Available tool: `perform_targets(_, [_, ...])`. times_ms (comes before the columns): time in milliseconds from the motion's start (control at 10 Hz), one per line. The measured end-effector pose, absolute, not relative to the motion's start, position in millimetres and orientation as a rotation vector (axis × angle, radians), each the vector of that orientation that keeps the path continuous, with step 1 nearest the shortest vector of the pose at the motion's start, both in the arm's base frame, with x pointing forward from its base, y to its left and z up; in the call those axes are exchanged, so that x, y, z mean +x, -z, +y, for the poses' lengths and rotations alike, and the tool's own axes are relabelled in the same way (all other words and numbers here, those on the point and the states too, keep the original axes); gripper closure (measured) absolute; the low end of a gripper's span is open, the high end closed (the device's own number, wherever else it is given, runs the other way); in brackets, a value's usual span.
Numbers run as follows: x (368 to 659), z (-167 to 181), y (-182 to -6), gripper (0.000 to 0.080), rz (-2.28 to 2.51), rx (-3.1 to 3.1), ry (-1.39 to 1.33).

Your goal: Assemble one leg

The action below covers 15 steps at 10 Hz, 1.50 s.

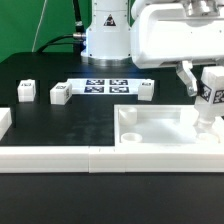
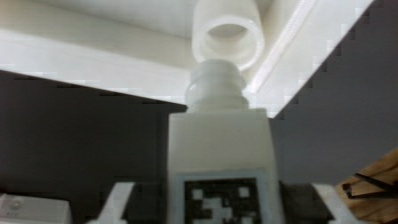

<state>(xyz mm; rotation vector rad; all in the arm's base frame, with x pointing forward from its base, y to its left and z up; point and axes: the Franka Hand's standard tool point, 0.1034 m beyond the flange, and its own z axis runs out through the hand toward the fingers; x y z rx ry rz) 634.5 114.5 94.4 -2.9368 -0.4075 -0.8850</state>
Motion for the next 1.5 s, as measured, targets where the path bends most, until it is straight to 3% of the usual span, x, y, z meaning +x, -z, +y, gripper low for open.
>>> perform_targets(400, [628.9, 118.7, -68.5, 0.0511, -0.408, -2.937, 0.875])
perform_targets(1100, [627.9, 119.4, -67.6, 0.0511, -0.407, -2.925, 0.924])
perform_targets(1200, [627.9, 119.3, -67.5, 0.0271, -0.407, -2.925, 0.923])
perform_targets(1300, [627.9, 119.3, -67.5, 0.0271, -0.407, -2.925, 0.923])
perform_targets(1400, [627.9, 119.3, -67.5, 0.0186, -0.408, -2.925, 0.923])
perform_targets(1500, [627.9, 119.3, -67.5, 0.0161, -0.408, -2.925, 0.923])
